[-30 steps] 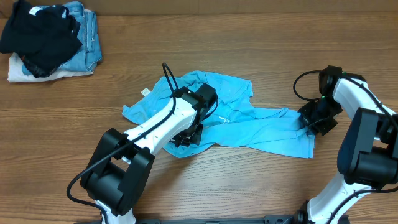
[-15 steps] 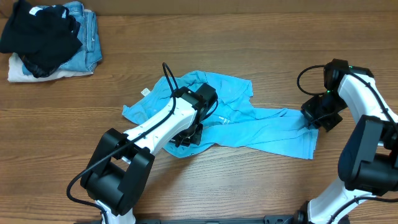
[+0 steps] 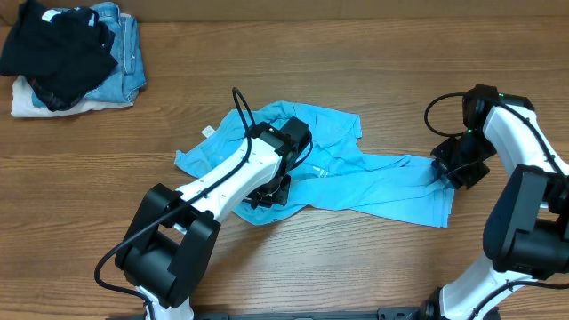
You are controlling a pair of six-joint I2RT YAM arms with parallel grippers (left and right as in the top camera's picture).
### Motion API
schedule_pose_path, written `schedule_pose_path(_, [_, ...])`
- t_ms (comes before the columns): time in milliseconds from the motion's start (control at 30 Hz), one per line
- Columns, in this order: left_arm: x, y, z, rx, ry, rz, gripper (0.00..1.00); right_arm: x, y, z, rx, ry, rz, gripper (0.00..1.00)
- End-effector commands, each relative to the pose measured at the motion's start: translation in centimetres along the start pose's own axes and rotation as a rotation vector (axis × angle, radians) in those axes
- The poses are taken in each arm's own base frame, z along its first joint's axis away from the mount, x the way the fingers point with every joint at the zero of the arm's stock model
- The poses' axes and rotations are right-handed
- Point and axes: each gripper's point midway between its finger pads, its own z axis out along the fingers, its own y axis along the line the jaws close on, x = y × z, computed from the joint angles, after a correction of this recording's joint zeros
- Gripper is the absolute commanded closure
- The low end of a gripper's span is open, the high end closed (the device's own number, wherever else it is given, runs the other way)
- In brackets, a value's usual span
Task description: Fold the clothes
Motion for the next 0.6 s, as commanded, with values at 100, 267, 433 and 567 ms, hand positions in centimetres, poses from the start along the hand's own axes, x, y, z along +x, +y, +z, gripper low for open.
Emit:
schedule_pose_path(100, [-0.7,-0.2,-0.5,0.005,-0.022,-0.017,0.96,0.8,1.3,0.4,-0.029,-0.033,-0.038,0.57])
schedule_pose_path(267, [-0.7,-0.1,-0.5,0.004,-0.021,-0.017,0.96,1.1,1.0,1.2,-0.017,-0.033,-0.021,0.56])
schedule_pose_path(433, [-0.7,-0.1,-0.5,0.004,-0.022,-0.017,0.96,0.9,1.1,1.2,-0.02,-0.037,-0.02,0.57])
schedule_pose_path(567, [-0.7,-0.1,-0.5,0.004,-0.022,-0.017,0.96,0.7,0.7,1.3,0.002,-0.055,-0.019,0.56])
